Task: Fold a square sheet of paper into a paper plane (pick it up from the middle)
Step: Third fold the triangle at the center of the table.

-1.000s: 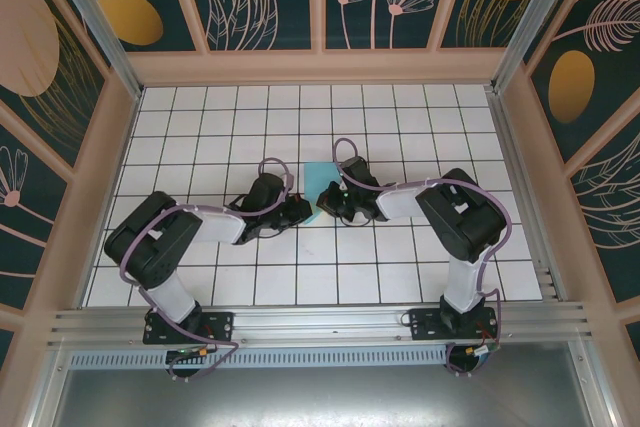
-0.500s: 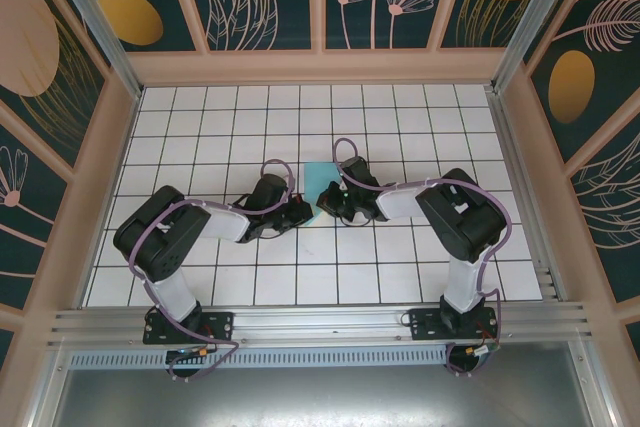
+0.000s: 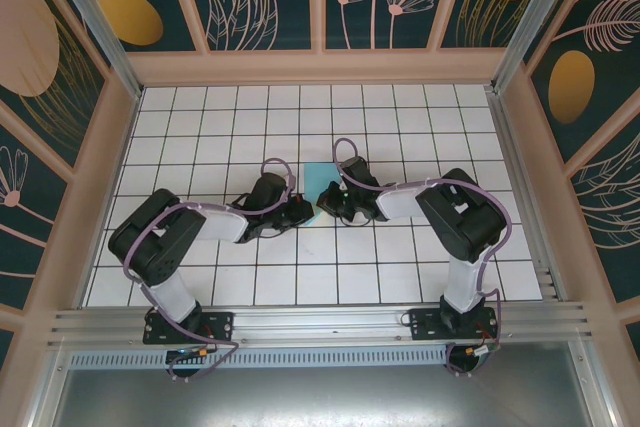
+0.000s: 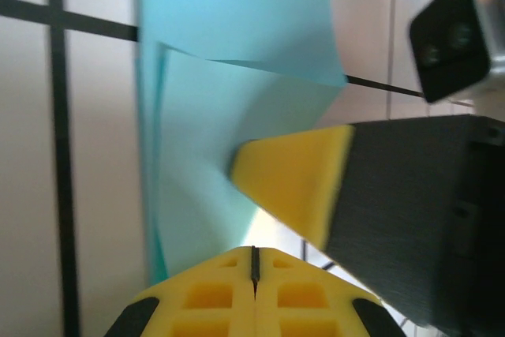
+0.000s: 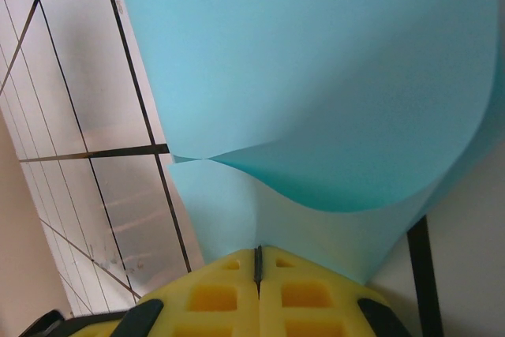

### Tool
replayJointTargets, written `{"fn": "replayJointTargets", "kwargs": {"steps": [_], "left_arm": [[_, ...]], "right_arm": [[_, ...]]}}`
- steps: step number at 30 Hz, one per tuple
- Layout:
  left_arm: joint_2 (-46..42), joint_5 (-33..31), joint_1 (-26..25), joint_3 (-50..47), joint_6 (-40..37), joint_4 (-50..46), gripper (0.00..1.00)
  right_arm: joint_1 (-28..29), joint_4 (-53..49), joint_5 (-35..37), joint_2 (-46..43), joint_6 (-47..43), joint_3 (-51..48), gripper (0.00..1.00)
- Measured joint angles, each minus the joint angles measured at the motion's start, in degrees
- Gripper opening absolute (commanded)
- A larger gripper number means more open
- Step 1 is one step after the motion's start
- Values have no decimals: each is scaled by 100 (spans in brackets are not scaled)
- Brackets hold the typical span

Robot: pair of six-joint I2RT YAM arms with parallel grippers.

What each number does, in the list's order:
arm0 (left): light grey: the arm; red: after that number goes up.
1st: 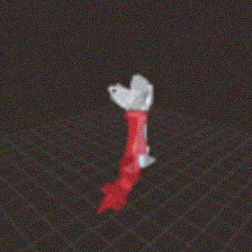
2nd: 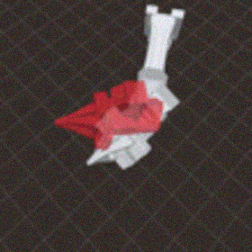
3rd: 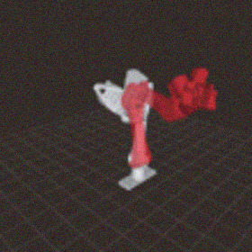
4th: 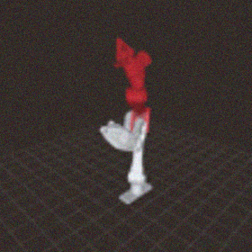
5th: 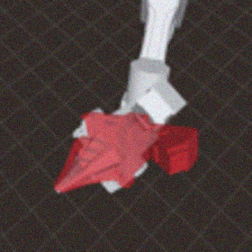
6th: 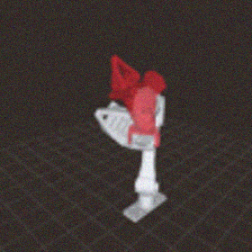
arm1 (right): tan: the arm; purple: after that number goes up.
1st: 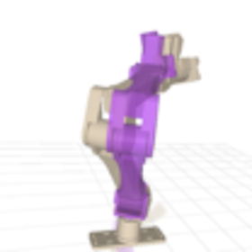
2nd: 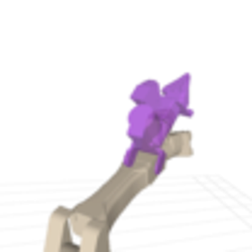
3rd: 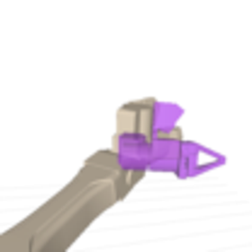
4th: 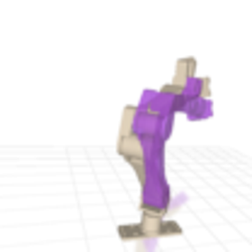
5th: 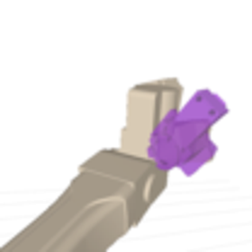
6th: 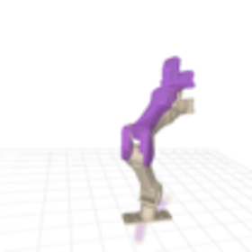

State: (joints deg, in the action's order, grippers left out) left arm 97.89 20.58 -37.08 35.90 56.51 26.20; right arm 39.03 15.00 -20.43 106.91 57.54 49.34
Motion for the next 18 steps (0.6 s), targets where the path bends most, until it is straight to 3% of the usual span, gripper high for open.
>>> {"fn": "replayJointTargets", "kwargs": {"steps": [18], "left_arm": [[151,-22,-72,-107,63,-26,4]], "right_arm": [[0,-22,0,0,-17,9,1]]}}
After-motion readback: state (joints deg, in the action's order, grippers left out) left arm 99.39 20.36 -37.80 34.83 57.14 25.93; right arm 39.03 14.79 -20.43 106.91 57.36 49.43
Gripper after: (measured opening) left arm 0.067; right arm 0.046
